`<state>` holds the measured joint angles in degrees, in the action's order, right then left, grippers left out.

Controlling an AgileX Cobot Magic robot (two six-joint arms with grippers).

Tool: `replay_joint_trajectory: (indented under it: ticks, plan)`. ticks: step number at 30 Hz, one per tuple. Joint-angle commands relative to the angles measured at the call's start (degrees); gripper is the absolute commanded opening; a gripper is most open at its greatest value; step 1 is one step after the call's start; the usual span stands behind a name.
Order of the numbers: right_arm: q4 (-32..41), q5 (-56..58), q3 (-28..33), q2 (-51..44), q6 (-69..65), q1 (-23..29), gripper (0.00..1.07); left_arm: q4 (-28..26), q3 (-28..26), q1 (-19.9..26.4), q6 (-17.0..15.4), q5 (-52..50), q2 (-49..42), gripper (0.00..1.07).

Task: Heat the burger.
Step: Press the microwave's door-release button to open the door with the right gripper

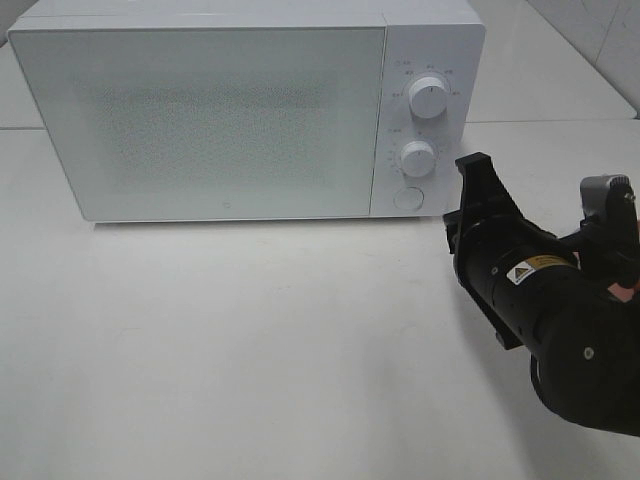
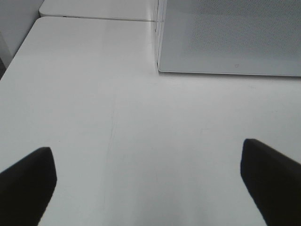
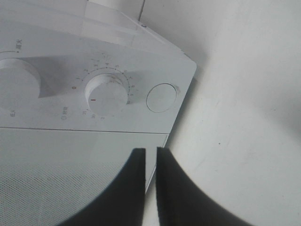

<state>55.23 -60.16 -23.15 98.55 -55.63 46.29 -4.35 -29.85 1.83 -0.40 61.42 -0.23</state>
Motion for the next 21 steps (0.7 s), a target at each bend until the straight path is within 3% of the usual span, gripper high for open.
replay_joint_trajectory:
  ticks: [1,11,21]
  plan:
    - [-0.4,1.5,0.1,0.0,-3.2,0.1,0.00,-0.2,0.3,0.2,-0.1,0.0,-0.6,1.00]
    - [-0.2,1.3,-1.5,3.3,-7.4,-0.3,0.00,-0.2,0.3,0.2,-0.1,0.0,-0.6,1.00]
    - [-2.4,1.7,-8.5,10.1,-12.0,-3.0,0.00,-0.2,0.3,0.2,-0.1,0.0,-0.6,1.00]
